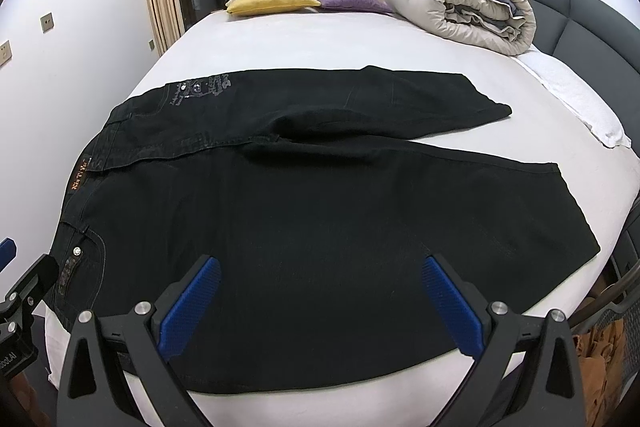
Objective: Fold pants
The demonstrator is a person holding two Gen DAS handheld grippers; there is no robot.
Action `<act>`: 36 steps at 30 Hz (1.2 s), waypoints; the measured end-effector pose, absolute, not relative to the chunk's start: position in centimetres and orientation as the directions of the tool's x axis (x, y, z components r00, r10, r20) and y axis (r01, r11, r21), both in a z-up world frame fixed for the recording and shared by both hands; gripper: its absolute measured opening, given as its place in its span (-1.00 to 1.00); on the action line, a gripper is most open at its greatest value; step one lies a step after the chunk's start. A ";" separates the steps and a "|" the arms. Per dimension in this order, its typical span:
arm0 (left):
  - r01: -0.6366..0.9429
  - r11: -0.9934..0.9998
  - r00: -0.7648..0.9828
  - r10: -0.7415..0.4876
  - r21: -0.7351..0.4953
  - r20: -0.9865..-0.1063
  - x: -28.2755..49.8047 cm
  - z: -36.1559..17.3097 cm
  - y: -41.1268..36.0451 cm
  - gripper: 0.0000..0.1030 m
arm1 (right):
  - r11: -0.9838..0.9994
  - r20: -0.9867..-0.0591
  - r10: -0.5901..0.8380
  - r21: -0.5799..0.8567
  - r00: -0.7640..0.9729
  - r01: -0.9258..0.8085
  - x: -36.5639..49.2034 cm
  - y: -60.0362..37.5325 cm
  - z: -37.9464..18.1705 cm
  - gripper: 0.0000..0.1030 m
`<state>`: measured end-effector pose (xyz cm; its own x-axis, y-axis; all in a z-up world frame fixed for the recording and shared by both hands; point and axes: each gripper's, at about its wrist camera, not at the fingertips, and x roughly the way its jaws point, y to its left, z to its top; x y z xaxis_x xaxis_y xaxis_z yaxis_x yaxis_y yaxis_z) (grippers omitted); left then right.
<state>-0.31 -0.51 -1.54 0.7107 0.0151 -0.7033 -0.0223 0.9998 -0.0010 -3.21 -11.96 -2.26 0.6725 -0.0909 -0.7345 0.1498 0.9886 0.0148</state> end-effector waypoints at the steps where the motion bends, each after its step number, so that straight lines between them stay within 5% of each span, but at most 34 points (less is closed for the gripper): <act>1: -0.022 1.000 0.710 0.015 -0.001 -0.704 -0.3 -1.5 -0.5 1.00 | 0.989 -0.735 -0.091 0.015 0.672 0.150 -3.2 -12.0 -2.3 1.00; 36: -0.023 1.000 0.706 0.014 -0.003 -0.708 -0.2 -1.8 -0.6 1.00 | 0.989 -0.739 -0.090 0.015 0.668 0.149 -3.2 -11.8 -2.5 1.00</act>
<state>-0.18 -0.63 -1.76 0.7058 0.0138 -0.7082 -0.0226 0.9997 -0.0031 -3.22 -11.80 -2.54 0.6683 -0.0896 -0.7385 0.1491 0.9887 0.0149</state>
